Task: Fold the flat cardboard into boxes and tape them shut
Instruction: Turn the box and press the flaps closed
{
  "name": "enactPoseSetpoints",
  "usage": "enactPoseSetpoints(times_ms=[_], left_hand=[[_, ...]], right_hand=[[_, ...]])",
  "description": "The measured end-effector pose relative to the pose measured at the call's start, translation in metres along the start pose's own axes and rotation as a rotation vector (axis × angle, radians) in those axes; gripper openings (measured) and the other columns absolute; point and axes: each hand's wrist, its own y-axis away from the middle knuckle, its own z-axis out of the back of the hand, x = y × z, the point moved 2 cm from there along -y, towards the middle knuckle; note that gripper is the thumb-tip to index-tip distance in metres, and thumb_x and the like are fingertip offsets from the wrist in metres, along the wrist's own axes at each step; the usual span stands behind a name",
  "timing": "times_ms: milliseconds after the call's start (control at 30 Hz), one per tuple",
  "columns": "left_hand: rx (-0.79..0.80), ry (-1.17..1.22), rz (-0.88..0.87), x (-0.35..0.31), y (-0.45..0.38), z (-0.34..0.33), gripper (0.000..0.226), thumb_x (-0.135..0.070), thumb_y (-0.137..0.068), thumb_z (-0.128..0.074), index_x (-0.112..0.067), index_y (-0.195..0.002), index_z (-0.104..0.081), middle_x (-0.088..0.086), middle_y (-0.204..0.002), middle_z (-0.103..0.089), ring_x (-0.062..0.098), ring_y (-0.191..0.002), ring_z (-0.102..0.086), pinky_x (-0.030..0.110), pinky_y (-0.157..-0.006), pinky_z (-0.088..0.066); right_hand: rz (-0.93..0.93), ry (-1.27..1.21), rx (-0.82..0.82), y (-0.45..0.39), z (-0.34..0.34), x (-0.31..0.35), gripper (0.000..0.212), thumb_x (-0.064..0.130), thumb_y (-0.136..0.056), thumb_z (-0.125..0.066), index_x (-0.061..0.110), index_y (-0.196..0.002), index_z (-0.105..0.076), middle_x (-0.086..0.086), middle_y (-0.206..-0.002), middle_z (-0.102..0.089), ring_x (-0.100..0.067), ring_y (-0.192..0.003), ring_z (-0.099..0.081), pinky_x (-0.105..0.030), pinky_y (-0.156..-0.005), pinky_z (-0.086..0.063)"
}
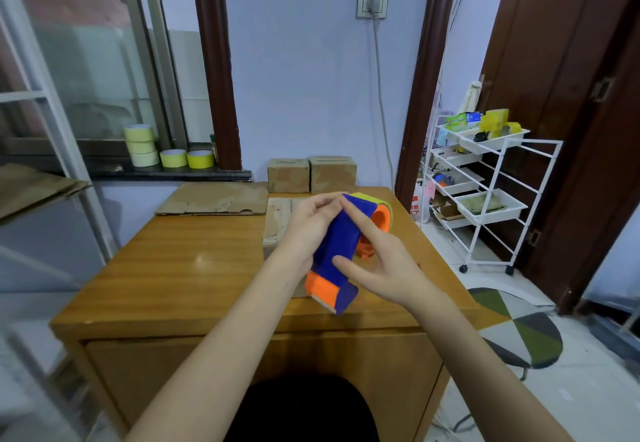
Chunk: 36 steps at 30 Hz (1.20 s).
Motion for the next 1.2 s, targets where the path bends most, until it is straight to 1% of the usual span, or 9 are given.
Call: enactPoseSetpoints(times_ms=[133, 200, 300, 367, 467, 533, 700, 867, 1200], left_hand=[[-0.062, 0.012, 0.010, -0.013, -0.001, 0.006, 0.014, -0.022, -0.090, -0.066, -0.014, -0.101, -0.065, -0.001, -0.080, -0.072, 0.013, -0.070, -0.067, 0.024, -0.054, -0.053], [-0.020, -0.046, -0.013, -0.017, -0.001, 0.006, 0.010, -0.024, -0.091, -0.064, -0.014, -0.092, -0.063, -0.002, -0.077, -0.070, 0.012, -0.069, -0.065, 0.023, -0.056, -0.051], [0.088, -0.092, -0.061, -0.024, 0.001, 0.009, 0.021, -0.025, -0.098, -0.052, -0.015, -0.085, -0.065, -0.003, -0.081, -0.069, 0.012, -0.080, -0.064, 0.021, -0.070, -0.049], [0.137, -0.235, -0.134, -0.032, 0.002, 0.014, 0.026, -0.024, -0.100, -0.046, -0.014, -0.093, -0.069, -0.004, -0.098, -0.071, 0.009, -0.097, -0.063, 0.018, -0.086, -0.047], [-0.017, -0.493, -0.269, -0.036, 0.004, 0.036, 0.020, -0.020, -0.099, -0.047, -0.019, -0.097, -0.067, -0.013, -0.101, -0.065, -0.001, -0.099, -0.057, 0.007, -0.081, -0.040], [-0.119, -0.509, -0.268, -0.024, 0.008, 0.053, 0.018, -0.017, -0.098, -0.048, -0.019, -0.097, -0.065, -0.012, -0.095, -0.064, 0.001, -0.093, -0.058, 0.010, -0.076, -0.043], [-0.074, -0.332, 0.029, 0.017, 0.027, 0.059, 0.017, -0.023, -0.100, -0.047, -0.019, -0.096, -0.063, -0.002, -0.093, -0.067, 0.007, -0.082, -0.064, 0.017, -0.070, -0.053], [0.010, 0.276, 0.292, 0.032, 0.032, 0.048, 0.024, -0.032, -0.099, -0.048, -0.014, -0.109, -0.061, 0.009, -0.093, -0.074, 0.022, -0.086, -0.072, 0.033, -0.070, -0.058], [0.024, 0.522, 0.494, 0.050, 0.027, 0.041, 0.035, -0.028, -0.092, -0.058, -0.007, -0.121, -0.058, 0.012, -0.096, -0.069, 0.017, -0.082, -0.064, 0.026, -0.073, -0.053]], right_hand=[[0.180, 0.195, 0.001, -0.006, -0.006, 0.004, 0.075, 0.049, -0.084, -0.057, 0.034, -0.148, -0.020, 0.012, -0.107, -0.059, 0.001, -0.086, -0.046, -0.015, -0.077, -0.042], [0.188, 0.148, -0.004, -0.006, -0.011, 0.003, 0.077, 0.046, -0.082, -0.063, 0.027, -0.146, -0.023, 0.007, -0.112, -0.059, -0.003, -0.092, -0.053, -0.018, -0.079, -0.048], [0.216, 0.131, -0.091, -0.003, -0.018, -0.001, 0.064, 0.047, -0.078, -0.064, 0.025, -0.129, -0.033, -0.005, -0.098, -0.063, -0.011, -0.080, -0.059, -0.025, -0.067, -0.051], [0.175, 0.080, -0.162, -0.001, -0.021, -0.001, 0.055, 0.047, -0.076, -0.062, 0.029, -0.118, -0.032, 0.006, -0.086, -0.056, -0.010, -0.071, -0.052, -0.021, -0.061, -0.047], [0.045, -0.085, -0.294, 0.002, -0.022, 0.001, 0.049, 0.044, -0.075, -0.062, 0.039, -0.107, -0.026, 0.015, -0.096, -0.044, 0.000, -0.082, -0.055, -0.013, -0.064, -0.046], [-0.042, -0.228, -0.392, 0.003, -0.019, 0.001, 0.049, 0.040, -0.074, -0.064, 0.032, -0.109, -0.030, 0.015, -0.106, -0.038, 0.013, -0.091, -0.052, -0.008, -0.069, -0.045], [-0.082, -0.289, -0.469, -0.003, -0.017, -0.001, 0.055, 0.046, -0.067, -0.060, 0.030, -0.110, -0.029, 0.017, -0.112, -0.030, 0.017, -0.092, -0.047, -0.006, -0.072, -0.043], [-0.075, -0.296, -0.490, -0.006, -0.024, 0.004, 0.063, 0.041, -0.065, -0.066, 0.024, -0.112, -0.027, 0.015, -0.111, -0.032, 0.019, -0.093, -0.047, -0.003, -0.073, -0.042], [-0.043, -0.276, -0.560, -0.009, -0.027, 0.002, 0.069, 0.043, -0.070, -0.063, 0.013, -0.117, -0.022, 0.013, -0.114, -0.029, 0.018, -0.094, -0.046, -0.002, -0.074, -0.040]])
